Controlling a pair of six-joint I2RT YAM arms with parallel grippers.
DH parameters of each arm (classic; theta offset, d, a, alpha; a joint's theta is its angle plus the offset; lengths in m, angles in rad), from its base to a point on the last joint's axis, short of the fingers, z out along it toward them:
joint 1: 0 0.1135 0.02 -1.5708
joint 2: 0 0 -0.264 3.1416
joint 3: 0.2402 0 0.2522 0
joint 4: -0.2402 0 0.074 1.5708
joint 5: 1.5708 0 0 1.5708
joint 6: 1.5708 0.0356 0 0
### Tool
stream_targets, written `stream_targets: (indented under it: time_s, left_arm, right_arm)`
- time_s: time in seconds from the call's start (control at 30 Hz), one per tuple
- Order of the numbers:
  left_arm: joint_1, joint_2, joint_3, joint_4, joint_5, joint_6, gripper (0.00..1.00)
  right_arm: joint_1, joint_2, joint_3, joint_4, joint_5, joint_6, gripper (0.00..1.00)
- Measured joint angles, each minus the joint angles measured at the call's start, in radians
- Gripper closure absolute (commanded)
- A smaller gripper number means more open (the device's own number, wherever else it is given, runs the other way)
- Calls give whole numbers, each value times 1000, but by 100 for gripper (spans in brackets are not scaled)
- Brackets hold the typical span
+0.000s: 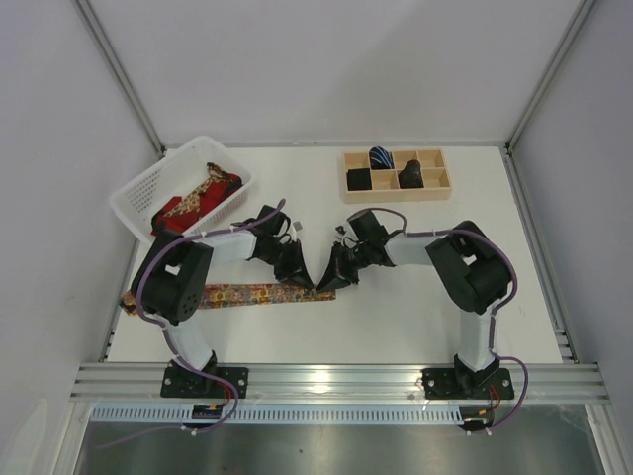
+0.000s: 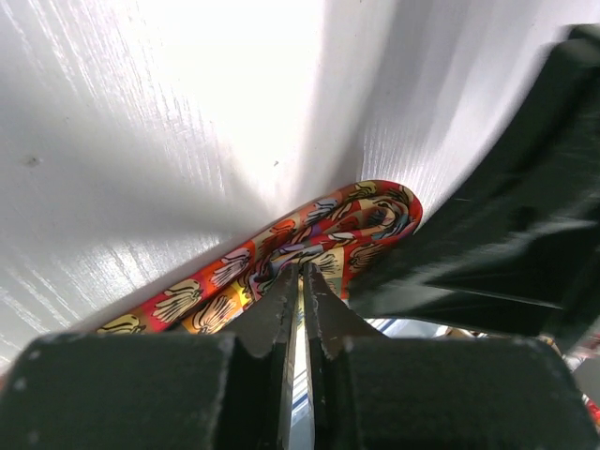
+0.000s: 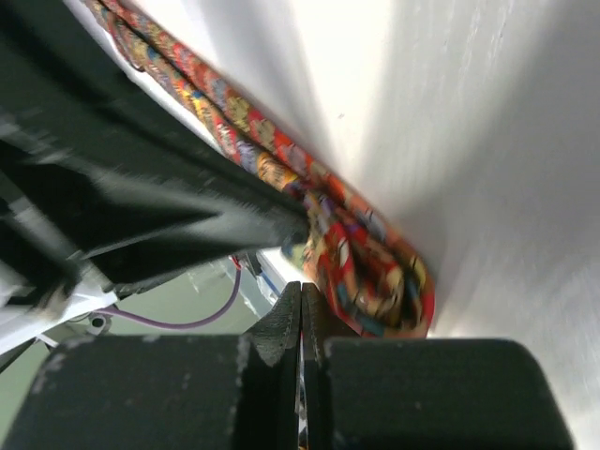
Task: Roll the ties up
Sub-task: Roll the tie
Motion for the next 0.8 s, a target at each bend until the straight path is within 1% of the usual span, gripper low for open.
stream_targets:
  time_s: [0.13,0.23,0.63,0.8]
  left_arm:
    - [0,0,-1,3,0,0,90]
    - [0,0,-1,3,-1,0,90]
    - [0,-3,15,-21,-9,3,89]
    - [-2,-36,9,-26,-6,2,87]
  right_arm:
    - [-30,-62,6,-69,6,-40,100]
    - [-46,-74,11,-91,11,-64,100]
    - [-34,-8,-4,-96,19,-97,100]
    - [-42,9,-5,-85,12,-100,100]
